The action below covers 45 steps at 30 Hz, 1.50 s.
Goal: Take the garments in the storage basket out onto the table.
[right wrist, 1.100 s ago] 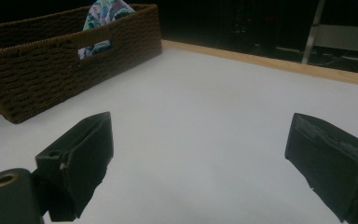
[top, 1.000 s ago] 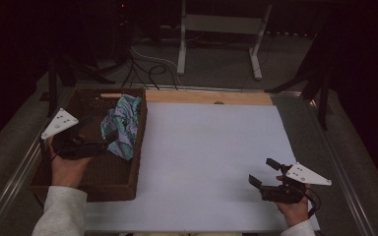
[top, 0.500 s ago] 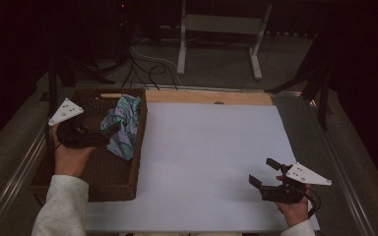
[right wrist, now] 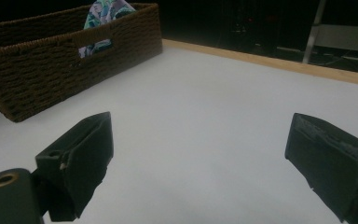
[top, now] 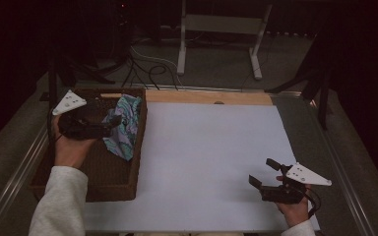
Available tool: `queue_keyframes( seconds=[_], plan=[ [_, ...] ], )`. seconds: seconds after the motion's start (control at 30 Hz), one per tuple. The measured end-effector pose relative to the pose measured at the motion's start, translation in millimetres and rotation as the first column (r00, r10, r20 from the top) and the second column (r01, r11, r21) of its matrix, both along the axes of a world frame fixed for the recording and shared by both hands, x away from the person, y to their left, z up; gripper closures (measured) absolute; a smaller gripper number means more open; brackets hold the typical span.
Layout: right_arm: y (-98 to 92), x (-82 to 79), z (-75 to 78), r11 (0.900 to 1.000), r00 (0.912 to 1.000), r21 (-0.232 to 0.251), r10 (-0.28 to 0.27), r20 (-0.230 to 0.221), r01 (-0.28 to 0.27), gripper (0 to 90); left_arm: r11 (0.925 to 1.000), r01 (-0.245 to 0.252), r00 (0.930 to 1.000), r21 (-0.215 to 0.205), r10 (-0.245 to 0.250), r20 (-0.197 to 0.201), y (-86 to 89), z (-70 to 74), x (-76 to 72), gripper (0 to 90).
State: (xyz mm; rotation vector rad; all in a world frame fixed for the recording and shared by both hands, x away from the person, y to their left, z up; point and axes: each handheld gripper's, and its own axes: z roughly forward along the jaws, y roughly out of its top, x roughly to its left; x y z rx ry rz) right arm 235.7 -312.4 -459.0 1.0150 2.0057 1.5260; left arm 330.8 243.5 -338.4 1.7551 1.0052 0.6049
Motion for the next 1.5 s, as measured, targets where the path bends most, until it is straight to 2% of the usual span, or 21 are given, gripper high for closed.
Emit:
queue_keyframes(
  seconds=[0.5, 0.63, 0.87, 1.13, 1.33, 1.5],
  plan=[
    [-2.3, -1.5, 0.1, 1.000, 0.9999, 0.003, -0.010, 0.001, 0.010, 7.7, 0.9998, -0.002, 0.9994, 0.018, 0.002, -0.034, -3.3, -0.2, 21.4, 0.0],
    [-2.4, -1.7, 0.3, 1.000, 1.0000, 0.003, -0.009, 0.001, 0.009, 7.7, 0.9989, 0.004, 0.9989, 0.047, -0.002, -0.046, -5.2, 1.7, 25.7, 0.0],
    [-2.0, -1.6, 0.3, 1.000, 1.0000, 0.001, -0.006, 0.004, 0.006, 7.7, 0.9992, -0.010, 0.9982, 0.039, 0.013, -0.058, -2.9, 4.5, 35.8, 0.0],
    [-1.9, -1.5, 0.2, 1.000, 1.0000, 0.000, -0.005, 0.003, 0.005, 7.7, 0.9985, -0.019, 0.9960, 0.051, 0.023, -0.086, -3.9, -2.8, 52.1, 0.0],
    [-2.6, -1.4, 0.3, 1.000, 1.0000, 0.003, -0.004, 0.004, 0.004, 7.7, 0.9978, -0.034, 0.9940, 0.057, 0.040, -0.102, -4.0, -14.1, 63.9, 0.0],
    [-2.8, -2.2, 0.5, 1.000, 1.0000, 0.006, -0.003, 0.004, 0.003, 7.7, 0.9962, -0.046, 0.9895, 0.074, 0.056, -0.134, -7.1, -24.6, 73.6, 0.0]
  ],
)
